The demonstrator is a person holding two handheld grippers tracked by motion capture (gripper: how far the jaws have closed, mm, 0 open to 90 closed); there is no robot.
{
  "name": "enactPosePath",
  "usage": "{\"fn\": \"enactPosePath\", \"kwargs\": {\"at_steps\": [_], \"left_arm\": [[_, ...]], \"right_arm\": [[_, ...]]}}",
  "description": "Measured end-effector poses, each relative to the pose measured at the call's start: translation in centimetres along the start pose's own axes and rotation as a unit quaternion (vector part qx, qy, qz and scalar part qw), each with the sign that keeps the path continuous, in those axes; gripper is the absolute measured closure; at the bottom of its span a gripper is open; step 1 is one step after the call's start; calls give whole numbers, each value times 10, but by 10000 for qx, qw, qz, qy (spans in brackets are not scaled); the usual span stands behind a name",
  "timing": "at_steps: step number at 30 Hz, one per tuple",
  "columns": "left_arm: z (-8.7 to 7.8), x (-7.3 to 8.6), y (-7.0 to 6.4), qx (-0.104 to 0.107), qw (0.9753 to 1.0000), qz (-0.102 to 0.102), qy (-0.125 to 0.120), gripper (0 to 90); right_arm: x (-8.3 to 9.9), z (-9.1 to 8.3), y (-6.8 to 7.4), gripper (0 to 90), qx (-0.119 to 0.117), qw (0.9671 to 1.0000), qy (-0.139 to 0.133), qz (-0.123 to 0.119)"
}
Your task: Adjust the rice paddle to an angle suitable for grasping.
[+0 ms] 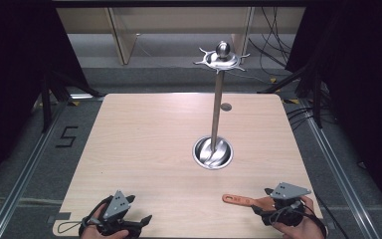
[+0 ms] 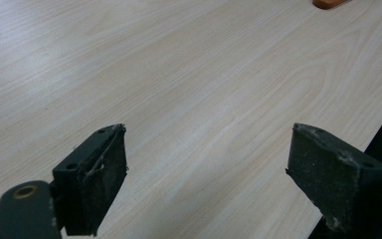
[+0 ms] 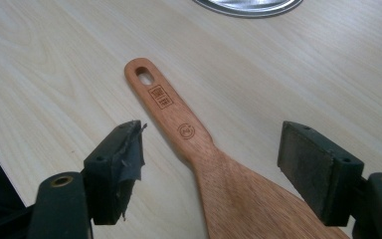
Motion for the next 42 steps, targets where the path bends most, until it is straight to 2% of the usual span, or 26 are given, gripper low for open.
{"fn": "enactPosePath", "kwargs": {"at_steps": [2, 4, 5, 7, 8, 9, 11, 12, 13, 18, 19, 20, 21, 23, 27, 29, 30, 31, 33, 35, 36, 37, 39, 40, 41, 42], "left_arm": [[0, 0, 1, -19, 10000, 80, 44, 151], [0, 0, 1, -23, 10000, 63, 42, 151], [0, 0, 0, -5, 10000, -21, -3, 151], [0, 0, 0, -11, 10000, -58, 2, 151], [0, 0, 0, -28, 10000, -37, 13, 151], [0, 0, 0, -15, 10000, -61, 5, 151], [1, 0, 0, -11, 10000, -85, -23, 151], [0, 0, 0, -31, 10000, -46, 12, 151], [0, 0, 0, -26, 10000, -47, 11, 151], [0, 0, 0, -29, 10000, -50, 19, 151], [1, 0, -1, 1, 9999, -133, -47, 151], [0, 0, 1, -16, 10000, -4, -3, 151], [0, 0, 2, -19, 10000, 57, -20, 151], [1, 0, 1, -30, 10000, -5, -56, 151], [0, 0, 2, -6, 10000, 71, 20, 151], [0, 0, 2, -26, 10000, 76, 29, 151], [-1, 0, 3, -13, 9999, 130, 83, 151], [0, 0, 2, -32, 9999, 80, 63, 151], [-1, 0, 3, -17, 9999, 127, 72, 151], [-1, 0, 3, -15, 9999, 124, 83, 151], [-1, 0, 3, -36, 9999, 111, 65, 151], [-1, 0, 3, -55, 9999, 111, 53, 151], [-1, 0, 3, -90, 9999, 120, 54, 151], [-1, 0, 4, -93, 9999, 125, 55, 151], [-1, 0, 4, -96, 9999, 123, 58, 151], [-1, 0, 4, -96, 9999, 125, 53, 151]], "right_arm": [[0, 0, 0, 279, 3, 10000, -14, -25], [-1, -1, 3, 315, -44, 9999, 20, 107], [-1, -2, 2, 326, -74, 9999, 103, -44], [-3, -2, 2, 327, -56, 9998, 153, -110], [-3, -3, 3, 334, -57, 9998, 164, -61], [-5, -3, 3, 342, -77, 9996, 258, -126], [-6, -3, 3, 342, -58, 9995, 255, -187], [-7, -3, 4, 342, -72, 9994, 320, -106], [-8, -3, 4, 342, -64, 9991, 352, -210], [-14, -1, 5, 342, -110, 9982, 536, -251], [-14, -1, 5, 342, -110, 9982, 536, -251], [-15, 1, 4, 342, -63, 9983, 463, -338], [-18, 0, 5, 344, -138, 9975, 624, -304], [-19, 2, 6, 348, -124, 9976, 591, -334], [-26, 6, 7, 371, -146, 9945, 872, -560], [-30, 7, 8, 382, -164, 9936, 975, -543], [-33, 8, 7, 390, -160, 9924, 1032, -648], [-35, 9, 8, 399, -206, 9918, 1076, -653], [-39, 12, 9, 413, -263, 9901, 1181, -709], [-43, 14, 5, 427, -227, 9840, 1470, -983], [-45, 18, 7, 434, -392, 9824, 1510, -1023], [-47, 21, 9, 443, -360, 9828, 1575, -896], [-49, 24, 12, 451, -393, 9802, 1754, -834], [-51, 29, 10, 457, -498, 9768, 1808, -1032], [-52, 31, 12, 461, -439, 9768, 1871, -947], [-53, 33, 12, 467, -468, 9752, 1939, -957]]}}
Point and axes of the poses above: each handheld gripper's, and its own axes: z roughly forward along the jaws, x roughly out of its underside, y roughly to its left, the point moved 3 cm from there along z, roughly forward along the jaws, and after that the axes turned 15 degrees about -x, right-handed, at the moved point
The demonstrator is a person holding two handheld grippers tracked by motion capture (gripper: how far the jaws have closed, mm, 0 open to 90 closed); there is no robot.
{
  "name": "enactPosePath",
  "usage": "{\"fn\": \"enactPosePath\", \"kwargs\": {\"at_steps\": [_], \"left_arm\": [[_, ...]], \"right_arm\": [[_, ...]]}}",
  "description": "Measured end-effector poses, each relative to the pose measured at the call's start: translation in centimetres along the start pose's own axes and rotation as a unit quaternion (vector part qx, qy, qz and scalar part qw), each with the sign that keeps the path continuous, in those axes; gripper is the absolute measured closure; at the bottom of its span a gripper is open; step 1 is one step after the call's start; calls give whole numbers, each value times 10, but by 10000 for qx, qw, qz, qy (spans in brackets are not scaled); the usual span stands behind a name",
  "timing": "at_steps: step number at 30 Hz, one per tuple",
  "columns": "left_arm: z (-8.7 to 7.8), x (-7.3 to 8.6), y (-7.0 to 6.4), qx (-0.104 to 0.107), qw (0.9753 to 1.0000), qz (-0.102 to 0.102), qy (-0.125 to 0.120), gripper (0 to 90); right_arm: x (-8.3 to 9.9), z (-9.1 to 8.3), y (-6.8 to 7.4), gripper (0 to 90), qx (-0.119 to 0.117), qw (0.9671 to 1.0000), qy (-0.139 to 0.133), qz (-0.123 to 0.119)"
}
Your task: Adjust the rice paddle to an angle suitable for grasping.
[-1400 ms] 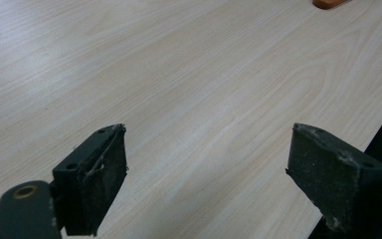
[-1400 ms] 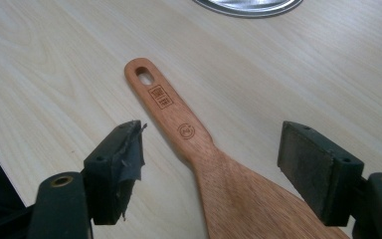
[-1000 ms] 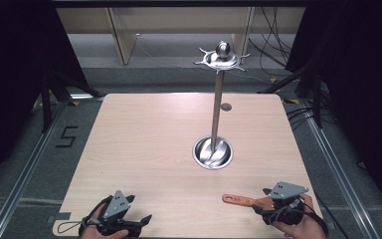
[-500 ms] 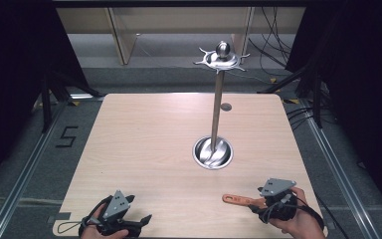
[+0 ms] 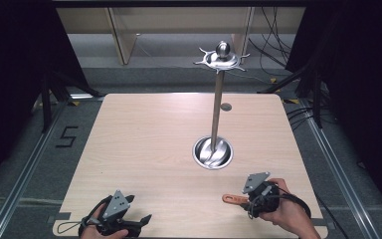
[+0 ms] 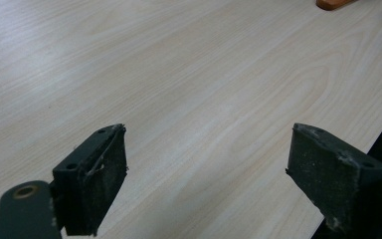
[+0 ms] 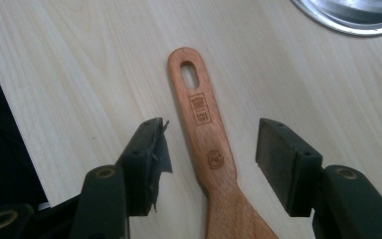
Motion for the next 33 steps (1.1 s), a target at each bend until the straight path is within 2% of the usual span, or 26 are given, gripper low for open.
{"fn": "enactPosePath", "kwargs": {"at_steps": [1, 2, 4, 5, 8, 9, 16, 18, 20, 21, 24, 25, 26, 27, 29, 30, 31, 32, 33], "left_arm": [[0, 1, -1, 19, 9999, -102, 16, 151], [0, 1, -1, 23, 10000, -93, 16, 151], [0, 0, 0, 7, 10000, 9, -10, 151], [0, 0, 0, 14, 10000, 2, -8, 151], [0, 0, -1, 43, 10000, -25, 1, 151], [0, 0, -1, 20, 10000, -7, -4, 151], [0, 0, 0, 11, 10000, -16, 1, 151], [0, 0, -1, 45, 10000, -11, 6, 151], [0, 0, 0, 19, 10000, 4, -1, 151], [0, 1, -1, 16, 9999, -115, 14, 151], [0, 0, -1, 31, 9999, -117, 9, 151], [-1, 0, 0, 46, 10000, 10, -1, 151], [-1, 0, 0, 47, 10000, -1, -3, 151], [0, 0, -2, 45, 9999, -138, 12, 151], [0, 0, 0, -1, 10000, 23, -12, 151], [0, 0, -2, 26, 10000, -73, -42, 151], [0, 0, -1, 17, 10000, -4, -4, 151], [0, 0, -2, 26, 9999, -91, -42, 151], [0, 0, -2, 25, 10000, -68, -36, 151]], "right_arm": [[-1, 1, 0, 473, -67, 10000, 50, -35], [-3, 3, -2, 477, -108, 9997, 93, -177], [-3, 6, -4, 479, -24, 9996, 250, -91], [-4, 8, -6, 481, -45, 9986, 443, -277], [-5, 10, -8, 497, -9, 9986, 492, -210], [-5, 11, -10, 506, 35, 9981, 552, -268], [-10, 18, -12, 523, -24, 9963, 814, -286], [-12, 20, -13, 537, -199, 9949, 944, -306], [-14, 23, -13, 547, -215, 9944, 982, -309], [-14, 24, -14, 554, -233, 9940, 1022, -321], [-16, 26, -15, 565, -275, 9934, 1080, -279], [-16, 27, -15, 571, -289, 9931, 1101, -265], [-16, 27, -15, 571, -289, 9931, 1101, -265], [-16, 27, -15, 574, -289, 9927, 1145, -256], [-17, 29, -16, 578, -342, 9929, 1105, -286], [-17, 29, -16, 583, -339, 9927, 1135, -245], [-16, 29, -16, 586, -322, 9923, 1187, -171], [-16, 30, -18, 588, -349, 9927, 1132, -238], [-16, 30, -19, 592, -387, 9925, 1128, -280]]}}
Point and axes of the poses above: each handheld gripper's, and its own axes: z roughly forward along the jaws, x roughly out of its underside, y roughly to its left, the point moved 3 cm from there along z, roughly forward along the jaws, and after that the axes turned 15 degrees about -x, right-handed, at the moved point
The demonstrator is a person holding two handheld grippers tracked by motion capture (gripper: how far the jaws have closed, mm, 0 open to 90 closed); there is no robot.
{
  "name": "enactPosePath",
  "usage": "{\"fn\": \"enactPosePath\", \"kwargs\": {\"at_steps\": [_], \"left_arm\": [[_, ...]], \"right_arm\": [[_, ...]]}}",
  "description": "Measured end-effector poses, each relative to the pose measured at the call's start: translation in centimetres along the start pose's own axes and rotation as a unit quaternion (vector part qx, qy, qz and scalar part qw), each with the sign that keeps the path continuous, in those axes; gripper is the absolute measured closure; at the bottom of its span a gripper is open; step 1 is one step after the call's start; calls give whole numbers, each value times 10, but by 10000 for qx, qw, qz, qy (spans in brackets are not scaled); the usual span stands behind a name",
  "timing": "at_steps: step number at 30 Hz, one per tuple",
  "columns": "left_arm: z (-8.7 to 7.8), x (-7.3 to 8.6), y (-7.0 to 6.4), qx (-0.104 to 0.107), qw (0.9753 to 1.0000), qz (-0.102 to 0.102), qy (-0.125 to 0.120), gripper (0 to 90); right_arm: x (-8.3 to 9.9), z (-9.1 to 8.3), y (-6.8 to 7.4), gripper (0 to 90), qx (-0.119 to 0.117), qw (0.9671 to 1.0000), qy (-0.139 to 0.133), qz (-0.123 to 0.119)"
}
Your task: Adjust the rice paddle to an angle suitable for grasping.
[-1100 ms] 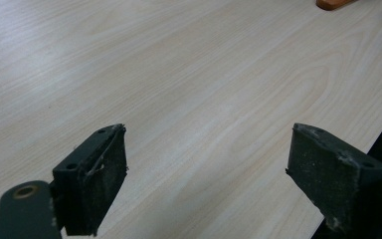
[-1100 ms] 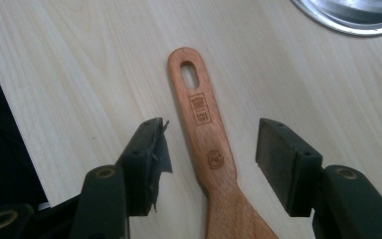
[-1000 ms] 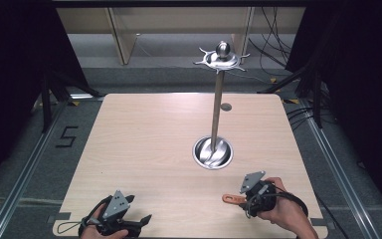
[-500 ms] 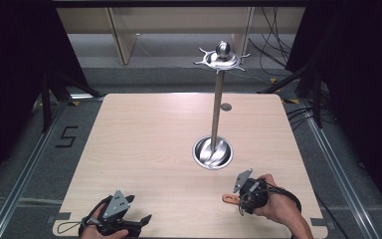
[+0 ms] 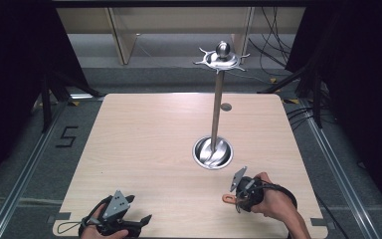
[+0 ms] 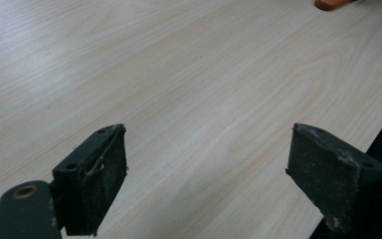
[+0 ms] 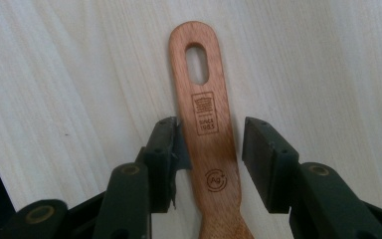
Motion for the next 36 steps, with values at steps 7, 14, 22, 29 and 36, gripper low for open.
{"fn": "enactPosePath", "kwargs": {"at_steps": [7, 14, 22, 29, 36], "left_arm": [[0, 0, 1, 31, 10000, 42, -7, 151], [0, 0, 0, 39, 10000, -11, -35, 151], [0, 0, 0, 40, 10000, -21, -46, 151], [0, 0, -1, 84, 9999, -81, -72, 151], [-1, -1, 0, 70, 9999, -33, -66, 151]], "right_arm": [[0, 2, -1, 604, -43, 9998, 181, 96], [-3, 2, -2, 627, -80, 9996, 251, 109], [-7, 2, -3, 630, -138, 9988, 448, 133], [-11, 3, -3, 661, -136, 9976, 678, -1], [-12, 4, -4, 665, -123, 9980, 626, 27]]}}
Point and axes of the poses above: each handheld gripper's, and its own axes: z roughly forward along the jaws, x roughly out of its underside, y roughly to its left, the point moved 3 cm from there along z, roughly forward along the jaws, and after that the axes turned 15 degrees about -x, right-handed, at the moved point
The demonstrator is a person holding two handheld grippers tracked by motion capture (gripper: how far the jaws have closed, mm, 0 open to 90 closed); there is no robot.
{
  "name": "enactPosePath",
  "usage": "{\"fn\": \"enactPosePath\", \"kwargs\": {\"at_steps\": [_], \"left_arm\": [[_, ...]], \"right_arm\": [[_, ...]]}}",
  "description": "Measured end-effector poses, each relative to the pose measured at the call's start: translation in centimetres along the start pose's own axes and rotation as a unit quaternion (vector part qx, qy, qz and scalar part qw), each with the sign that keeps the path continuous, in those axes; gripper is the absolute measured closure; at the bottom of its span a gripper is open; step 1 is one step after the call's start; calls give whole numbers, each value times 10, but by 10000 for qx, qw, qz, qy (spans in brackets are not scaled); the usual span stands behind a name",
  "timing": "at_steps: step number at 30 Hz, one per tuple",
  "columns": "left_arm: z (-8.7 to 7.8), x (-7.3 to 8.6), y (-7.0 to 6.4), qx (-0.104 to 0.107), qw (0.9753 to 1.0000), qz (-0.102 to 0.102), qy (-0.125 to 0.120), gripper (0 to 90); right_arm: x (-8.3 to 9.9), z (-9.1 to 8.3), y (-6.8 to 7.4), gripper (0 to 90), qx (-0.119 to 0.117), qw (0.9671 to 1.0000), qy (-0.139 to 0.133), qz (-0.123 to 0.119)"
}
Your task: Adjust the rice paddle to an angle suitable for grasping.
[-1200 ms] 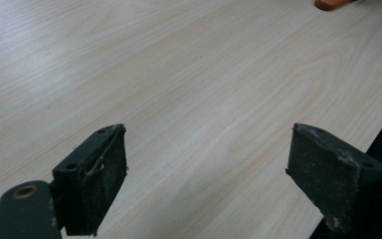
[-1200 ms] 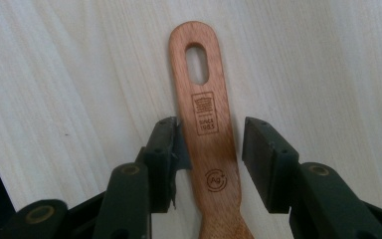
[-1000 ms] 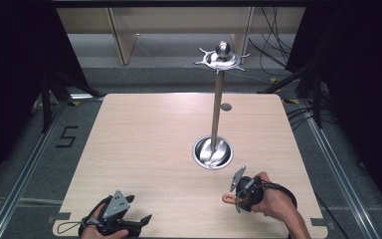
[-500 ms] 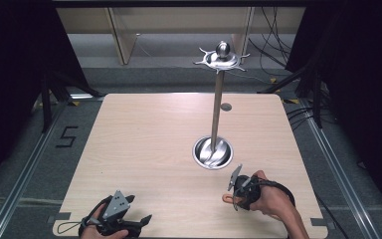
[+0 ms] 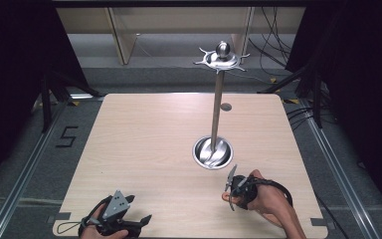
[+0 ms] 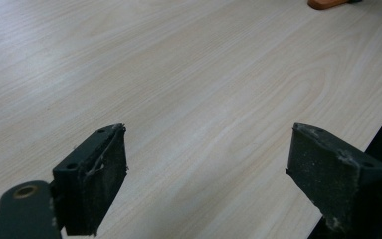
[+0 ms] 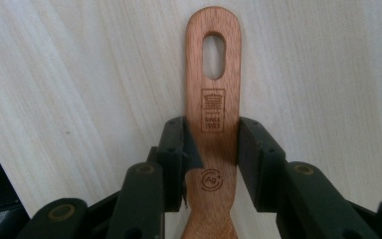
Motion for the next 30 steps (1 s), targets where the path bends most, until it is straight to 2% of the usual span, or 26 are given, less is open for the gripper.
{"fn": "enactPosePath", "kwargs": {"at_steps": [2, 4, 5, 7, 8, 9, 13, 14, 15, 17, 18, 19, 21, 22, 23, 24, 25, 27, 28, 29, 30], "left_arm": [[-1, 0, 2, 4, 10000, 84, 47, 151], [0, 0, 1, 1, 10000, 59, 39, 151], [0, 0, 2, 2, 10000, 69, 42, 151], [-1, 0, 1, 2, 10000, 70, 39, 151], [-1, 0, 1, 3, 10000, 73, 40, 151], [-1, 0, 2, 1, 10000, 79, 38, 151], [-1, 0, 2, -2, 10000, 79, 37, 151], [-1, 0, 2, 0, 10000, 77, 37, 151], [-1, 0, 2, -1, 10000, 78, 35, 151], [-1, 0, 2, -4, 10000, 66, 35, 151], [-1, 0, 2, -4, 10000, 67, 38, 151], [-1, 0, 2, 1, 10000, 75, 34, 151], [-1, 0, 2, 7, 10000, 74, 38, 151], [-1, 0, 2, 7, 10000, 75, 42, 151], [-1, 0, 1, 5, 10000, 73, 40, 151], [-1, 0, 1, 4, 10000, 11, 7, 151], [-1, 0, 2, 5, 10000, 83, 36, 151], [-1, 0, 2, 0, 10000, 65, 44, 151], [-1, 0, 2, 0, 10000, 64, 43, 151], [-1, 0, 2, 1, 10000, 71, 38, 151], [-1, 0, 2, 4, 10000, 73, 35, 151]], "right_arm": [[0, -1, -1, 665, 74, 10000, -38, 54], [0, -4, 0, 665, 102, 9998, -128, 65], [-1, -6, 3, 665, 142, 9994, -191, 258], [-1, -13, 5, 665, 120, 9990, -354, 261], [-1, -16, 2, 665, 166, 9987, -478, 28], [-1, -18, 5, 665, 178, 9981, -552, 212], [1, -31, 5, 665, 242, 9946, -998, 121], [3, -34, 5, 665, 340, 9924, -1171, 152], [4, -38, 4, 665, 370, 9917, -1230, 99], [7, -43, 5, 665, 379, 9879, -1492, 212], [9, -45, 6, 666, 387, 9853, -1620, 372], [10, -49, 5, 665, 386, 9851, -1655, 268], [16, -58, 4, 671, 403, 9766, -2072, 424], [16, -58, 4, 671, 403, 9766, -2072, 424], [20, -65, 2, 671, 381, 9733, -2226, 414], [20, -65, 2, 671, 381, 9733, -2226, 414], [21, -67, 2, 671, 511, 9696, -2357, 418], [25, -73, 2, 672, 533, 9647, -2526, 524], [26, -75, 1, 672, 642, 9605, -2654, 542], [29, -78, 2, 672, 597, 9602, -2673, 542], [30, -79, 2, 672, 594, 9583, -2741, 542]]}}
Point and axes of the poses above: each handheld gripper's, and its own axes: z roughly forward along the jaws, x roughly out of its underside, y roughly to its left, the point moved 3 cm from there along z, roughly forward along the jaws, and after that the axes turned 15 degrees about -x, right-handed, at the moved point
